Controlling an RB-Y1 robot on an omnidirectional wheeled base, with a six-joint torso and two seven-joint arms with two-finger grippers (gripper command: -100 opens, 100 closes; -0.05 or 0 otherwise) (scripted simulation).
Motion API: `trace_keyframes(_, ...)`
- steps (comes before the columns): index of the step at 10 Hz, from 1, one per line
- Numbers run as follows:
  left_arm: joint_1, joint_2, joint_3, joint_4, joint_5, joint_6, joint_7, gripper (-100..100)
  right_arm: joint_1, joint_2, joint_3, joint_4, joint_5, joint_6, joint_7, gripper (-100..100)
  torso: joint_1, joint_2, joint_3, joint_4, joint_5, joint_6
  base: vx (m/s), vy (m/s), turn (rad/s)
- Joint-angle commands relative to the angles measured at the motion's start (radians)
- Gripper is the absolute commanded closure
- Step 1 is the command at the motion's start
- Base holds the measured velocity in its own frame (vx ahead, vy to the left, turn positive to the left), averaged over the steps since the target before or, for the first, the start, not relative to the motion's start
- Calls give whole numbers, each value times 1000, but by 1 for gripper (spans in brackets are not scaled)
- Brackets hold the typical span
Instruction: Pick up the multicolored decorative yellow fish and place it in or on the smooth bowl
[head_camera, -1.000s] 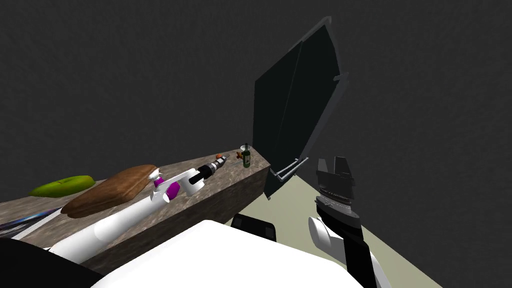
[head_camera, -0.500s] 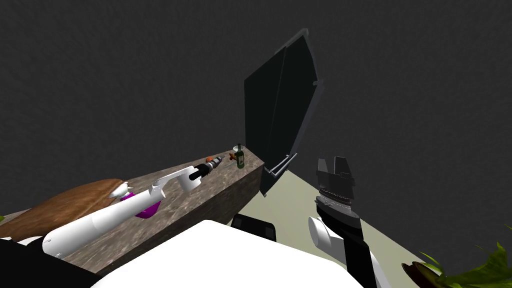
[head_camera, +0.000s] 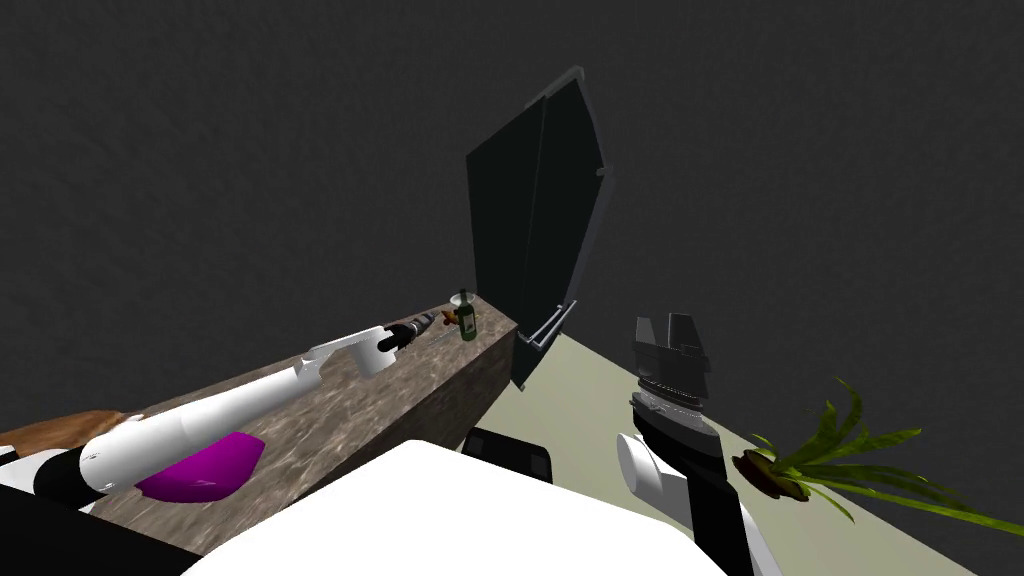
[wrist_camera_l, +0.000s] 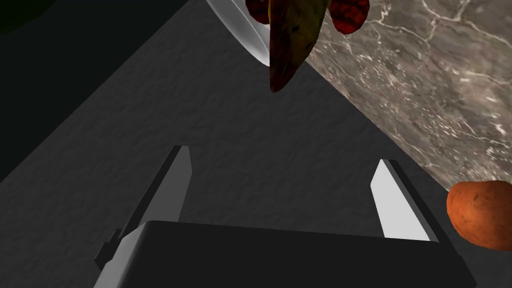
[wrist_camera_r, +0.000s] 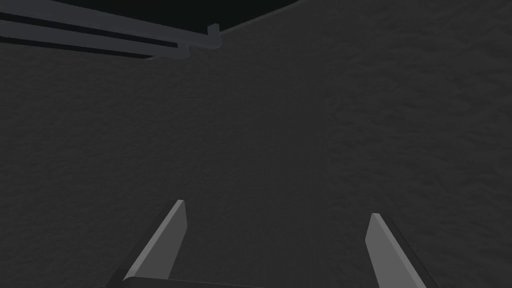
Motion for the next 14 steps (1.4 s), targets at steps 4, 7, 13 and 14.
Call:
trace_keyframes(4, -28, 70, -38, 91, 51, 90, 25, -100, 0, 0, 0, 0, 0, 0, 0, 0, 1, -1, -1, 0, 0, 0, 30, 23, -307)
trace_keyframes(7, -29, 94, -65, 136, 84, 133, 33, -100, 0, 0, 0, 0, 0, 0, 0, 0, 0, -1, -1, 0, 0, -1, 30, 17, -216)
trace_keyframes(13, -45, 62, -58, 171, 68, 102, 13, 100, 0, 0, 0, 0, 0, 0, 0, 0, 0, -1, -1, 0, 0, -1, 19, 12, -26)
trace_keyframes(14, -45, 62, -58, 171, 69, 102, 13, 100, 0, 0, 0, 0, 0, 0, 0, 0, -1, 0, 0, 0, 0, -1, -2, 2, 19)
